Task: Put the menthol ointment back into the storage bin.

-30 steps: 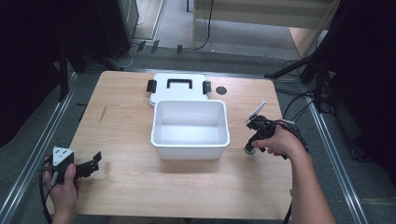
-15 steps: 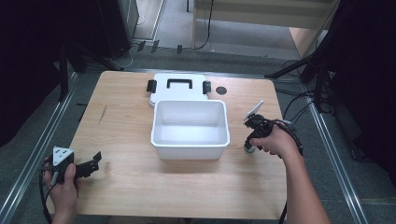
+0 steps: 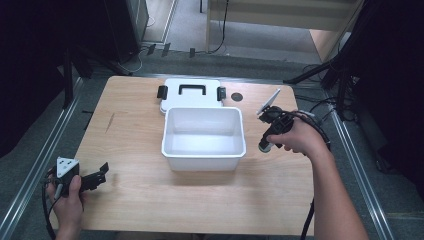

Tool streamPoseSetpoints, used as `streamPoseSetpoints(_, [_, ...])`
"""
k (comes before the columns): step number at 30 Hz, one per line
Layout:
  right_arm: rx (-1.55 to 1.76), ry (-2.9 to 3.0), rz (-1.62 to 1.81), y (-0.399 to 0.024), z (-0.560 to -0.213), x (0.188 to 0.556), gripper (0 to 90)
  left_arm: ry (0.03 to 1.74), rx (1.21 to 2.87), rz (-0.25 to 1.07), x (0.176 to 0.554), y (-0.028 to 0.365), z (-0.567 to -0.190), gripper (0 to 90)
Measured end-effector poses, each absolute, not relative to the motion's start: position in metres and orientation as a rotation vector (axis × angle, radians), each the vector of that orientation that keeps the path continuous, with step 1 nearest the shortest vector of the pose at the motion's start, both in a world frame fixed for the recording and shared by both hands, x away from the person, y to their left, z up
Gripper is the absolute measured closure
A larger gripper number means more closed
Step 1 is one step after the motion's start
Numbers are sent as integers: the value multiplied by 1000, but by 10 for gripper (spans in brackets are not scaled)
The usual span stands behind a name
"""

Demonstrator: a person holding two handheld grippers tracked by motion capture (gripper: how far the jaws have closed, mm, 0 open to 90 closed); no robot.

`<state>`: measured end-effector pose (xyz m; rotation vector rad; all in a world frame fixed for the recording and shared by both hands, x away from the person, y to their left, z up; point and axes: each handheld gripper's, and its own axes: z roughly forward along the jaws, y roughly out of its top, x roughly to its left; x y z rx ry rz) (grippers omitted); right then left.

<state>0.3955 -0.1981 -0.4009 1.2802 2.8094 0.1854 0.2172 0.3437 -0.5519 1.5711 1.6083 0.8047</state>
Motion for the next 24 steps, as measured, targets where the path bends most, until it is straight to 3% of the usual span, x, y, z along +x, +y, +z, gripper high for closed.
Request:
streamPoseSetpoints(6, [1278,2820,227,-188,-371,400,513,1611,1565,803,218,343,-552,3])
streamPoseSetpoints(24, [1192,2844,278,-141,-329,412,513,1612,1570,796,218,344,-552,3])
